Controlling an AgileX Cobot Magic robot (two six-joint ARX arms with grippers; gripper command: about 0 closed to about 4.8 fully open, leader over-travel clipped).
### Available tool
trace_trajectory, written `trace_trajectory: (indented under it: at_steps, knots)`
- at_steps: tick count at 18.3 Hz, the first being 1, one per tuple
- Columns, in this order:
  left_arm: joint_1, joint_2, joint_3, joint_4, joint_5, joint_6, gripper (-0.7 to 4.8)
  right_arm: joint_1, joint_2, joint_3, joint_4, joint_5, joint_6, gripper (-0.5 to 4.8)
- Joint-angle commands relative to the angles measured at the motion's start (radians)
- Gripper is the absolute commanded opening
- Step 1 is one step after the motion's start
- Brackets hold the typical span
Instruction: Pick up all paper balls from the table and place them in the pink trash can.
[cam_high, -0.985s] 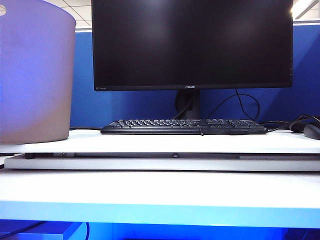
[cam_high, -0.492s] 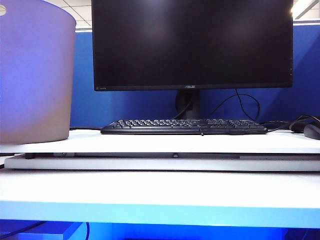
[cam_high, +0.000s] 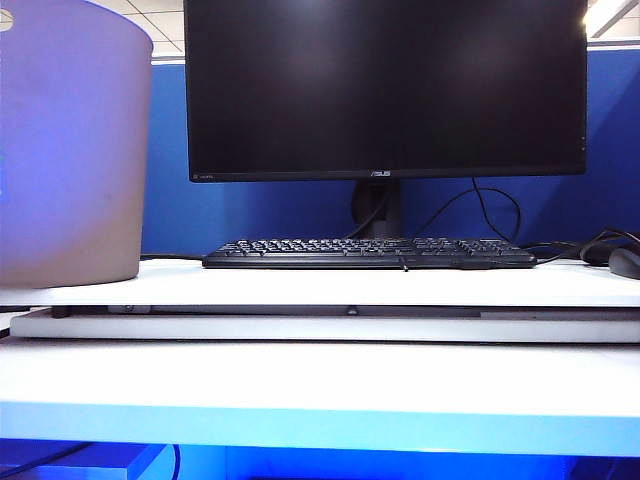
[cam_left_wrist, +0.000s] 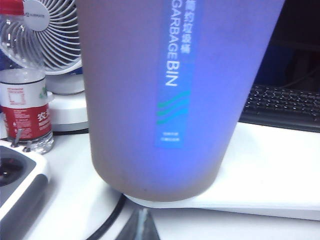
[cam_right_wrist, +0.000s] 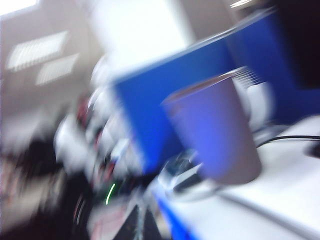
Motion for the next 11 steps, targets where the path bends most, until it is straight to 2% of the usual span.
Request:
trace_trajectory:
  at_steps: [1, 2, 3, 4, 6, 8, 11]
  knots:
    - [0.002, -0.003, 0.000, 0.009, 0.004, 0.000, -0.05, 0.072, -0.002, -0.026, -0.011, -0.016, -0.423, -0.05]
    - [0.002, -0.003, 0.000, 0.009, 0.004, 0.000, -0.05, 0.067, -0.002, -0.048, -0.015, 0.082, -0.480, -0.05]
    - [0.002, -0.003, 0.000, 0.009, 0.004, 0.000, -0.05, 0.057, -0.002, -0.081, -0.035, 0.251, -0.514, -0.05]
    - [0.002, -0.003, 0.000, 0.009, 0.004, 0.000, -0.05, 0.038, -0.002, -0.143, -0.069, 0.555, -0.489, -0.05]
    - [0.002, -0.003, 0.000, 0.009, 0.004, 0.000, -0.05, 0.000, -0.002, -0.180, -0.150, 0.799, -0.470, -0.05]
    - [0.002, -0.003, 0.000, 0.009, 0.005, 0.000, -0.05, -0.081, -0.002, -0.217, -0.197, 0.874, -0.482, -0.05]
    - [0.002, -0.003, 0.000, 0.009, 0.004, 0.000, -0.05, -0.175, -0.002, -0.257, -0.243, 0.867, -0.497, -0.05]
